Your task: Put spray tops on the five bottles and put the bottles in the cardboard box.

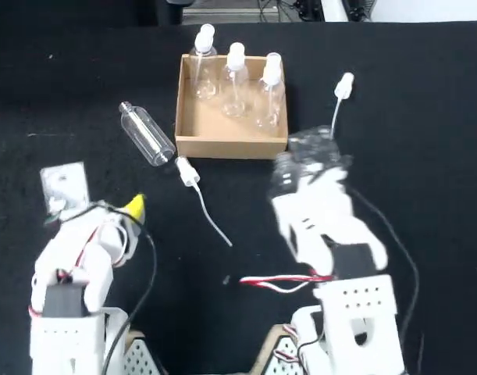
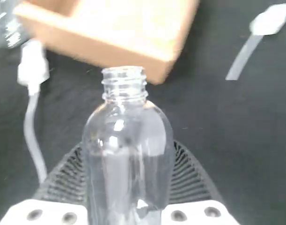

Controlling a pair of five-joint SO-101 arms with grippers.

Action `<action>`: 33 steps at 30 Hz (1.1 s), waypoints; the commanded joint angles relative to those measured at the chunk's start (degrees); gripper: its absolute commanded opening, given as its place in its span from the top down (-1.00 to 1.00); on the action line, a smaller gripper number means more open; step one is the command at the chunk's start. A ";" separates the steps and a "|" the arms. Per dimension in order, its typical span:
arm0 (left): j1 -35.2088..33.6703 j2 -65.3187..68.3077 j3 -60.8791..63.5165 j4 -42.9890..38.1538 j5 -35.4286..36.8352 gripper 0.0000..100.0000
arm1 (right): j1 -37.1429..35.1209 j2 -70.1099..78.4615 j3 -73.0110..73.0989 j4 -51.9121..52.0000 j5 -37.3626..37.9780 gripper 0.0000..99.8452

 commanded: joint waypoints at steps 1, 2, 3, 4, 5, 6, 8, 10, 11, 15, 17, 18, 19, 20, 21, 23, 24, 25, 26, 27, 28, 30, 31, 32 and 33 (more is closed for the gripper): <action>5.67 19.60 -14.90 -0.26 0.18 0.56 | 3.34 -2.51 0.04 -1.14 0.70 0.98; 7.08 23.74 -17.54 -0.09 0.62 0.56 | 3.34 -2.42 0.84 -1.76 0.70 0.98; 8.31 27.52 -19.91 0.09 1.85 0.56 | 3.34 -2.42 1.80 -2.20 0.62 0.98; 9.45 31.47 -21.85 0.09 3.52 0.55 | 3.25 -2.42 2.77 -2.90 0.44 0.98; 10.24 35.08 -23.60 -0.09 5.36 0.54 | 3.25 -2.42 3.74 -3.60 -0.70 0.98; 10.86 38.51 -25.27 -0.18 7.21 0.51 | 3.25 -2.42 4.70 -4.57 -2.55 0.98; 11.65 45.01 -28.53 -0.26 11.60 0.45 | 3.16 -2.77 6.55 -6.33 -5.10 0.98; 11.82 50.73 -32.31 -0.26 15.56 0.40 | 3.16 -2.77 7.43 -6.59 -5.36 0.98; 11.82 53.36 -34.51 -0.26 17.14 0.40 | 3.16 -2.86 7.96 -6.86 -5.54 0.98; 12.62 63.65 -41.71 -0.26 22.33 0.40 | 3.25 -2.86 9.27 -6.86 -5.63 0.98; 14.02 68.48 -44.09 -0.26 22.95 0.40 | 3.34 -2.86 9.63 -6.86 -5.54 0.98; 14.99 70.68 -45.14 -0.26 23.12 0.40 | 3.34 -2.86 9.71 -6.86 -5.54 0.98; 15.96 72.97 -46.29 -0.35 23.12 0.40 | 3.34 -2.86 9.71 -6.86 -5.54 0.98; 16.75 75.08 -47.60 -0.35 23.12 0.40 | 3.34 -2.86 9.71 -6.86 -5.63 0.98; 17.10 77.27 -49.01 -0.35 23.12 0.40 | 3.34 -2.86 9.71 -6.86 -5.63 0.98; 17.19 81.32 -52.26 -0.35 23.12 0.40 | 3.43 -2.86 9.71 -6.86 -5.63 0.98; 17.10 83.16 -53.93 -0.26 23.12 0.40 | 3.52 -2.86 9.71 -6.86 -5.63 0.98; 17.10 84.92 -55.43 -0.26 23.12 0.40 | 3.52 -2.86 9.71 -6.86 -5.63 0.98; 17.10 86.59 -56.84 -0.26 23.12 0.40 | 3.52 -2.86 9.71 -6.86 -5.71 0.98; 17.10 88.00 -58.24 -0.26 23.12 0.40 | 3.52 -2.86 9.71 -6.86 -5.71 0.98; 17.19 89.41 -59.56 -0.26 23.12 0.40 | 3.52 -2.86 9.71 -6.86 -5.71 0.98; 17.10 92.13 -62.11 -0.26 23.12 0.40 | 3.52 -2.86 9.80 -6.77 -5.71 0.98; 17.01 93.36 -63.16 -0.26 23.12 0.40 | 3.52 -2.86 9.80 -6.59 -5.71 0.98; 16.84 94.24 -63.87 -0.26 22.95 0.40 | 3.52 -2.86 9.80 -6.51 -5.71 0.98; 16.57 95.21 -64.40 -0.26 22.95 0.40 | 3.52 -2.86 9.80 -6.51 -5.71 0.98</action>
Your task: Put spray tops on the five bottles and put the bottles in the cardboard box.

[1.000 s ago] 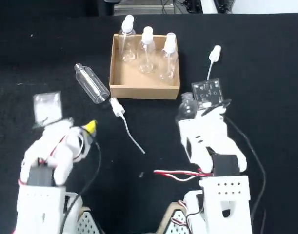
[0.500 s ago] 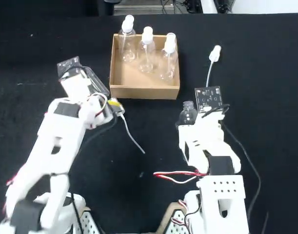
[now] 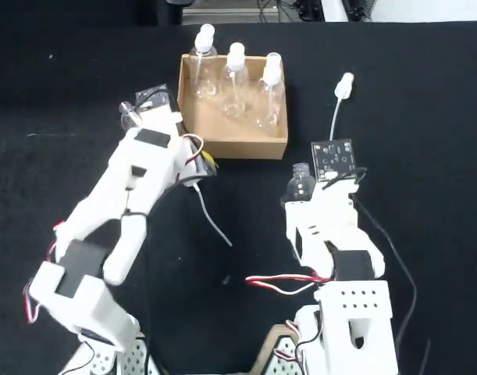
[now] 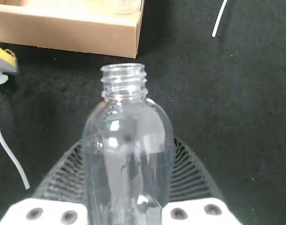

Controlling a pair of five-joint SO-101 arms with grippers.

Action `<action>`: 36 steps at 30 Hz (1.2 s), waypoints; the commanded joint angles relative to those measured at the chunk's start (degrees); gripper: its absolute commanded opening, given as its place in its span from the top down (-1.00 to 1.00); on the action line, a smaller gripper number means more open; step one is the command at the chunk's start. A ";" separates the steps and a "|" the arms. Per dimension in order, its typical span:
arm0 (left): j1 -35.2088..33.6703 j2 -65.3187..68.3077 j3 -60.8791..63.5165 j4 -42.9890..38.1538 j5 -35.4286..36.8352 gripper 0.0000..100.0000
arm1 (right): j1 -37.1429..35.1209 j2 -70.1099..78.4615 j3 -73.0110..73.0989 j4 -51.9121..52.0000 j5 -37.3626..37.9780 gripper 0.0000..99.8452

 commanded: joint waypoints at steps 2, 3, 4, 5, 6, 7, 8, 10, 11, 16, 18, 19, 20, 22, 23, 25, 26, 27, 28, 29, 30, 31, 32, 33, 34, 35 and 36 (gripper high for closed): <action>-0.40 3.96 -6.81 -0.26 0.09 0.46 | 1.32 -1.80 -0.31 -0.97 -0.35 0.98; -0.92 4.66 -7.25 -0.35 0.00 0.50 | 1.32 -1.80 -0.13 -1.05 -0.35 0.98; -1.27 5.27 -7.69 -0.26 0.00 0.52 | 1.32 -1.80 0.22 -1.32 -0.35 0.98; -1.63 5.89 -7.96 -0.26 0.00 0.55 | 1.32 -1.80 0.31 -1.32 -0.35 0.98; -1.89 6.42 -8.13 -0.26 0.00 0.56 | 1.32 -1.80 0.40 -1.32 -0.35 0.98; -2.15 6.86 -8.31 -0.26 0.00 0.56 | 1.32 -1.80 0.40 -1.32 -0.35 0.98; -2.33 7.21 -8.31 -0.26 0.00 0.56 | 1.32 -1.80 0.40 -1.32 -0.35 0.98; -2.77 7.91 -8.13 -1.67 0.00 0.56 | 1.32 -1.80 0.40 -1.32 -0.35 0.98; -2.86 8.09 -7.78 -2.73 0.00 0.56 | 1.32 -1.80 0.40 -1.32 -0.35 0.98; -2.24 9.41 -7.69 -3.52 -3.16 0.57 | 1.32 -1.80 0.40 -1.32 -0.44 0.98; -2.15 9.58 -7.60 -3.34 -3.87 0.61 | 1.32 -1.80 0.40 -1.32 -0.44 0.98; -2.15 9.58 -7.25 -2.81 -4.40 0.66 | 1.32 -1.80 0.40 -1.32 -0.44 0.98; -2.07 9.32 -6.90 -2.29 -5.01 0.72 | 1.32 -1.80 0.40 -1.32 -0.44 0.98; -1.89 8.97 -6.02 -0.62 -6.42 0.82 | 1.32 -1.80 0.40 -1.32 -0.44 0.98; -1.89 8.97 -5.85 0.35 -7.21 0.86 | 1.32 -1.80 0.40 -1.32 -0.44 0.98; -2.24 8.97 -5.41 2.55 -9.76 0.89 | 1.32 -1.80 0.40 -1.32 -0.44 0.98; -2.51 8.97 -5.23 4.13 -10.99 0.89 | 1.32 -1.80 0.40 -1.32 -0.44 0.98; -2.59 8.97 -4.88 5.54 -12.13 0.89 | 1.32 -1.80 0.40 -1.32 -0.44 0.98; -2.59 8.88 -4.70 6.95 -13.19 0.90 | 1.32 -1.80 0.40 -1.32 -0.44 0.98; -2.59 8.53 -4.53 8.26 -14.33 0.90 | 1.32 -1.80 0.40 -1.32 -0.44 0.98; -2.59 7.74 -4.53 9.58 -15.30 0.90 | 1.32 -1.80 0.40 -1.32 -0.44 0.98; -2.59 6.59 -4.09 10.37 -16.18 0.90 | 1.32 -1.80 0.40 -1.32 -0.44 0.98; -2.59 5.27 -3.30 10.73 -16.97 0.90 | 1.32 -1.80 0.40 -1.32 -0.44 0.98; -2.59 3.60 -2.42 10.81 -17.67 0.89 | 1.32 -1.80 0.40 -1.32 -0.44 0.98; -2.59 2.20 -1.19 10.73 -18.64 0.89 | 1.32 -1.80 0.40 -1.32 -0.44 0.98; -2.59 1.05 -0.13 10.64 -20.04 0.89 | 1.32 -1.80 0.40 -1.32 -0.44 0.98; -2.51 0.44 0.92 10.46 -21.80 0.86 | 1.32 -1.80 0.40 -1.32 -0.44 0.98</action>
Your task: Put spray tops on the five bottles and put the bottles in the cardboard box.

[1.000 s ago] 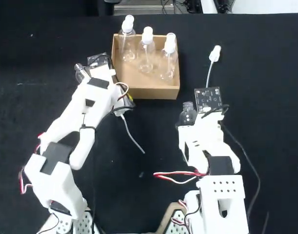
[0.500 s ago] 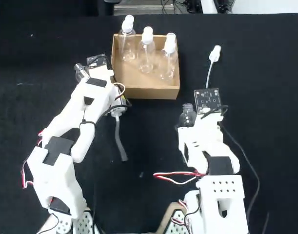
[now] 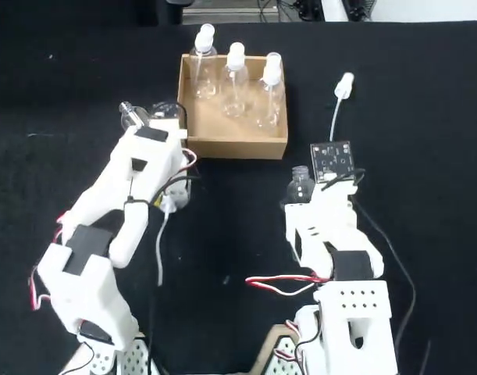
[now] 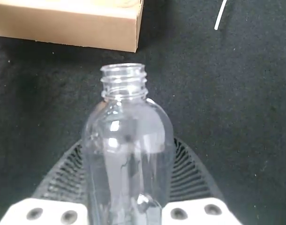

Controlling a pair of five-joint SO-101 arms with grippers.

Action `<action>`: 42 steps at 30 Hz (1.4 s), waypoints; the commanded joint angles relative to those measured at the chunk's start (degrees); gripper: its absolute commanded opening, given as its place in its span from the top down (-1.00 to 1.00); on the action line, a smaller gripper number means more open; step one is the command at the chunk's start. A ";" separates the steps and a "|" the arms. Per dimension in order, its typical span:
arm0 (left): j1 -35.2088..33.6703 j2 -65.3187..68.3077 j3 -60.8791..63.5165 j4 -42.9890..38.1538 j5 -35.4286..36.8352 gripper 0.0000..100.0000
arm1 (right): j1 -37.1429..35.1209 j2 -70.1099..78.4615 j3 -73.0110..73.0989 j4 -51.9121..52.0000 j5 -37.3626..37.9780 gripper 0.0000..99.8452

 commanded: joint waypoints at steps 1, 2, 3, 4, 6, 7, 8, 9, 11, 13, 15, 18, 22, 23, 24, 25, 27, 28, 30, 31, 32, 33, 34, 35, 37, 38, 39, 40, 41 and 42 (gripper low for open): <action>-0.48 -6.15 4.00 0.26 -6.15 0.82 | 1.32 -1.80 -0.57 -1.32 -0.44 0.98; -0.57 -5.89 4.79 -0.53 -7.30 0.75 | 1.32 -1.80 -0.57 -1.32 -0.44 0.98; -0.66 -5.54 5.14 -0.97 -8.26 0.67 | 1.32 -1.80 -0.57 -1.32 -0.44 0.98; -1.10 -5.19 5.23 -1.23 -9.67 0.60 | 1.32 -1.80 -0.57 -1.32 -0.35 0.98; -1.54 -4.57 4.79 -1.58 -12.66 0.49 | 1.32 -1.80 -0.57 -1.32 -0.35 0.98; -1.71 -4.31 4.26 -1.58 -13.71 0.46 | 1.32 -1.80 -0.57 -1.32 -0.35 0.98; -1.80 -4.22 3.74 -1.41 -14.59 0.46 | 1.32 -1.80 -0.57 -1.32 -0.35 0.98; -1.80 -4.13 3.21 -1.41 -15.21 0.46 | 1.32 -1.80 -0.48 -1.32 -0.35 0.98; -1.71 -4.13 2.42 -1.49 -16.53 0.46 | 1.32 -1.80 -0.48 -1.32 -0.35 0.98; -1.45 -4.04 2.07 -1.93 -16.70 0.46 | 1.32 -1.80 -0.48 -1.32 -0.35 0.98; -1.27 -4.04 2.15 -2.02 -16.62 0.50 | 1.32 -1.80 -0.48 -1.32 -0.35 0.98; -1.54 -4.04 2.51 -1.85 -16.62 0.74 | 1.14 -1.80 -0.48 -1.05 -0.44 0.98; -0.75 -4.31 4.70 -1.85 -16.62 0.89 | 0.97 -1.89 -1.27 -0.97 -0.44 0.98; -0.31 -4.66 5.58 -1.85 -16.62 0.89 | 0.97 -1.89 -1.89 -0.88 -0.44 0.98; -0.04 -4.75 5.93 -1.67 -16.62 0.93 | 0.97 -1.89 -2.51 -0.88 -0.44 0.98; 0.04 -5.01 5.76 -1.41 -16.62 0.95 | 0.88 -1.89 -3.30 -0.88 -0.44 0.98; -0.66 -7.56 4.09 0.97 -16.62 0.94 | 0.35 -1.89 -4.88 -0.88 -0.53 0.98; -1.45 -9.67 2.86 2.90 -16.62 0.94 | -0.70 -1.89 -5.58 -0.88 -0.53 0.98; -2.86 -15.30 -0.04 6.33 -16.62 0.94 | -4.48 -1.89 -6.64 -1.32 -0.53 0.98; -3.56 -18.64 -1.63 8.00 -16.62 0.94 | -6.68 -1.89 -7.08 -1.67 -0.53 0.98; -4.70 -22.15 -3.21 9.32 -16.62 0.94 | -8.88 -1.89 -7.34 -2.81 -0.53 0.98; -5.58 -25.41 -4.62 10.02 -16.62 0.94 | -11.08 -1.89 -7.34 -4.48 -0.53 0.98; -6.37 -28.22 -5.85 10.02 -16.53 0.94 | -13.01 -1.89 -7.34 -6.24 -0.53 0.98; -7.16 -31.12 -6.90 9.76 -16.53 0.94 | -14.86 -1.80 -7.34 -8.44 -0.53 0.98; -7.87 -35.96 -8.92 9.14 -16.53 0.94 | -18.20 -1.80 -7.34 -13.27 -2.37 0.98; -7.87 -37.80 -9.98 8.26 -16.53 0.94 | -19.69 -1.80 -7.34 -15.82 -4.04 0.98; -7.87 -39.65 -11.03 7.30 -16.53 0.94 | -20.84 -1.80 -7.34 -18.46 -5.71 0.98; -7.78 -41.23 -12.18 6.33 -16.53 0.94 | -21.63 -1.45 -7.16 -21.10 -7.12 0.98; -7.78 -42.46 -13.32 5.19 -16.53 0.94 | -22.07 -1.36 -6.64 -23.65 -7.91 0.98; -7.78 -43.69 -14.55 4.04 -16.53 0.94 | -22.42 -1.63 -5.67 -26.20 -8.70 0.98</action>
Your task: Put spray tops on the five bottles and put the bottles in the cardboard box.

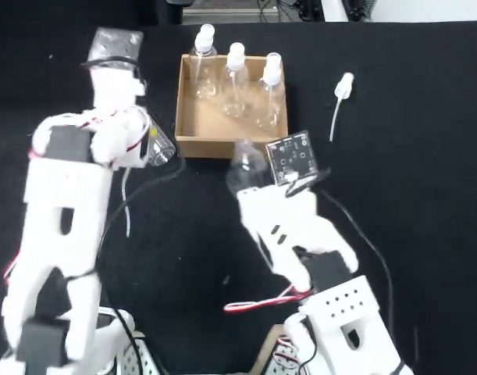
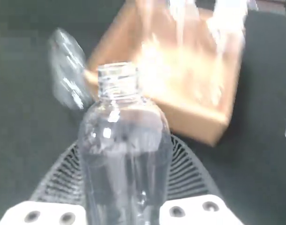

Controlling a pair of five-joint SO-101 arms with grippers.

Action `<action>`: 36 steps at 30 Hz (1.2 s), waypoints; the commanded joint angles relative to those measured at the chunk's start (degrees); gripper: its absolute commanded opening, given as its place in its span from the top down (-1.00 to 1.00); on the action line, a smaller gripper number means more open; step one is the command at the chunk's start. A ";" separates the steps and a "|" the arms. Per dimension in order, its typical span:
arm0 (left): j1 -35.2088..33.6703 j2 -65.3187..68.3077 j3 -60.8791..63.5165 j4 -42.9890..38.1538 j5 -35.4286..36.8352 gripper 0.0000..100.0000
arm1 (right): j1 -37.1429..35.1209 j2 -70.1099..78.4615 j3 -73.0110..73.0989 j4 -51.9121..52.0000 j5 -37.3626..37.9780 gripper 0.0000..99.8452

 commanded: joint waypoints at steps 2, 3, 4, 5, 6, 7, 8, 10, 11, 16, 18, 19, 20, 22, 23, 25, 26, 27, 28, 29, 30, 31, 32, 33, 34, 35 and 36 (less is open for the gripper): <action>0.04 -9.58 -9.54 -6.95 -0.18 0.94 | -2.02 -1.71 -0.31 -13.10 -3.16 0.98; 1.19 -10.64 -10.59 -8.53 0.53 0.94 | -2.37 -1.71 0.84 -15.91 -3.16 0.98; 2.59 -11.52 -11.56 -10.11 2.11 0.94 | -2.64 -1.71 2.07 -18.64 -2.90 0.98; 4.09 -12.22 -12.62 -11.60 4.04 0.94 | -2.81 -1.71 3.38 -21.63 -2.73 0.98; 5.58 -12.92 -13.67 -13.10 6.07 0.94 | -2.90 -1.71 4.79 -24.53 -2.73 0.98; 7.08 -13.36 -14.64 -14.77 8.00 0.94 | -2.90 -1.71 6.20 -27.34 -2.73 0.98; 8.66 -13.63 -15.43 -16.53 9.32 0.94 | -2.90 -1.71 7.34 -29.71 -2.81 0.98; 11.21 -13.89 -16.13 -21.36 10.99 0.94 | -2.90 -1.71 9.63 -33.14 -2.90 0.98; 12.18 -13.89 -16.13 -23.91 11.25 0.94 | -2.90 -1.71 10.42 -34.20 -2.90 0.98; 17.01 -13.89 -16.04 -32.79 11.78 0.94 | -2.81 -1.80 11.65 -35.60 -2.73 0.98; 19.38 -13.89 -16.04 -34.29 11.78 0.94 | -2.81 -1.80 11.65 -35.60 -2.73 0.98; 20.18 -13.80 -15.96 -34.81 11.69 0.94 | -2.81 -1.80 11.56 -35.60 -2.73 0.98; 20.53 -13.71 -15.96 -34.90 11.52 0.94 | -2.81 -1.80 11.47 -35.60 -2.73 0.98; 20.79 -12.84 -15.78 -35.52 11.43 0.94 | -2.81 -1.80 11.47 -35.60 -2.73 0.98; 20.79 -11.87 -15.60 -35.78 11.43 0.94 | -2.81 -1.80 11.47 -35.60 -2.73 0.98; 20.79 -10.64 -15.87 -34.64 11.43 0.94 | -2.81 -1.80 11.47 -35.60 -2.73 0.98; 20.79 -10.11 -15.96 -33.67 11.43 0.94 | -2.81 -1.80 11.47 -35.60 -2.73 0.98; 20.88 -9.93 -15.96 -32.44 11.43 0.94 | -2.81 -1.80 11.47 -35.60 -2.73 0.98; 21.14 -9.93 -15.96 -31.21 11.43 0.94 | -2.81 -1.80 11.47 -35.60 -2.73 0.98; 21.23 -9.93 -15.96 -30.33 11.43 0.94 | -2.73 -1.80 11.47 -35.60 -2.64 0.98; 21.23 -9.93 -15.96 -29.89 11.43 0.94 | -2.73 -1.80 11.47 -35.60 -2.64 0.98; 21.23 -9.76 -15.96 -29.54 11.43 0.94 | -2.73 -1.80 11.47 -35.60 -2.64 0.98; 20.97 -9.49 -15.96 -29.36 11.43 0.94 | -2.73 -1.80 11.47 -35.60 -2.64 0.98; 20.79 -9.41 -15.52 -29.36 11.43 0.94 | -2.73 -1.80 11.47 -35.60 -2.64 0.98; 20.79 -9.41 -15.34 -29.10 11.43 0.94 | -2.73 -1.80 11.47 -35.60 -2.64 0.98; 20.79 -9.41 -15.16 -28.92 11.43 0.94 | -2.73 -1.80 11.38 -35.60 -2.64 0.98; 20.79 -9.41 -14.55 -29.01 11.43 0.94 | -2.73 -1.80 11.38 -35.69 -2.64 0.98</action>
